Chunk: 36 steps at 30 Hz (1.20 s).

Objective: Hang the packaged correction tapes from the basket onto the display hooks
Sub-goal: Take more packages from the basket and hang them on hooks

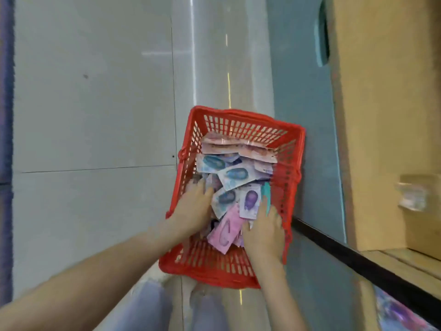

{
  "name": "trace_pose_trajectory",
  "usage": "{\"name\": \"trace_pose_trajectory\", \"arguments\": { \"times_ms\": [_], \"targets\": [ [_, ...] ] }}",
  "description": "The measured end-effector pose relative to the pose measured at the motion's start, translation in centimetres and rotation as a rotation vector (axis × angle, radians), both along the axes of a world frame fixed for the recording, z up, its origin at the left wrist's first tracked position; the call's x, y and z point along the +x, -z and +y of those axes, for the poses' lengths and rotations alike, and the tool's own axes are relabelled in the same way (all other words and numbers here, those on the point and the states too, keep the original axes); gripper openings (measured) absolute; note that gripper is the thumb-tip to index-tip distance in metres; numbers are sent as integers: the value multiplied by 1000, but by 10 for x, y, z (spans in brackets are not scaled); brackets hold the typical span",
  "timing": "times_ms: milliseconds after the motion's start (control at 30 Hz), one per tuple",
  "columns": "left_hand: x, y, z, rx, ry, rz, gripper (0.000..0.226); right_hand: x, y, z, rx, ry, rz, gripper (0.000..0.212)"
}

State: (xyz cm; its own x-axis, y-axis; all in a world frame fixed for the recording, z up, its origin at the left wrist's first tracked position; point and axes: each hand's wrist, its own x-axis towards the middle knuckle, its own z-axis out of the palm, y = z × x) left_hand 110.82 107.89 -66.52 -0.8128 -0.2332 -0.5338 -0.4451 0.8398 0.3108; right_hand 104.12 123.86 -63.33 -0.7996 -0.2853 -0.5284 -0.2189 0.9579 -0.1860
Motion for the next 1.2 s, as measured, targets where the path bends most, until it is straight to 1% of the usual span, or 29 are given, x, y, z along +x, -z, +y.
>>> {"name": "trace_pose_trajectory", "arguments": {
  "times_ms": [33, 67, 133, 233, 333, 400, 433, 500, 567, 633, 667, 733, 833, 867, 900, 967, 1033, 1100, 1133, 1200],
  "targets": [
    [-11, 19, -5, -18, 16, -48, 65, -10, 21, -6, 1, 10, -40, 78],
    [-19, 39, -7, -80, 68, -26, 58, -15, 39, -13, 4, 16, -75, 77],
    [-34, 76, -12, -143, 66, -2, 52, -29, 79, -29, -42, 41, -88, 72],
    [-49, 117, -26, -206, 80, 9, 56, -49, 127, -60, -86, 124, -187, 66],
    [-52, 136, -25, -323, 110, 24, 53, -52, 159, -84, -47, 230, -306, 64],
    [-57, 140, -23, -361, 129, -52, 49, -51, 172, -89, -61, 276, -254, 56],
    [-63, 140, -24, -371, 121, -88, 49, -49, 176, -90, -78, 300, -228, 51],
    [-79, 137, -27, -374, 122, -84, 46, -49, 174, -86, -123, 356, -200, 43],
    [-90, 132, -31, -346, 108, -167, 47, -49, 168, -80, -167, 405, -191, 41],
    [-93, 128, -30, -354, 137, -242, 53, -47, 152, -70, -180, 439, -189, 52],
    [-93, 125, -27, -367, 155, -265, 52, -45, 141, -64, -189, 448, -197, 58],
    [-89, 113, -21, -368, 142, -281, 43, -40, 116, -52, -213, 438, -218, 68],
    [-80, 67, -12, -233, 103, -293, 33, -40, 60, -39, -228, 414, -217, 73],
    [-75, 48, -10, -164, 43, -260, 32, -39, 36, -37, -250, 400, -207, 73],
    [-71, 26, -10, -78, -70, -208, 32, -39, 11, -36, -292, 387, -194, 73],
    [-61, -23, -14, 153, -326, -112, 45, -38, -41, -36, -406, 358, -177, 75],
    [-55, -84, -22, 392, -496, -64, 62, -37, -95, -39, -475, 349, -178, 79],
    [-55, -154, -31, 591, -557, -19, 74, -36, -152, -44, -517, 332, -172, 80],
    [-58, -188, -37, 664, -571, 12, 72, -38, -181, -46, -533, 322, -161, 80],
    [-68, -259, -49, 775, -561, 57, 58, -43, -242, -51, -553, 305, -129, 80]
  ]
}}
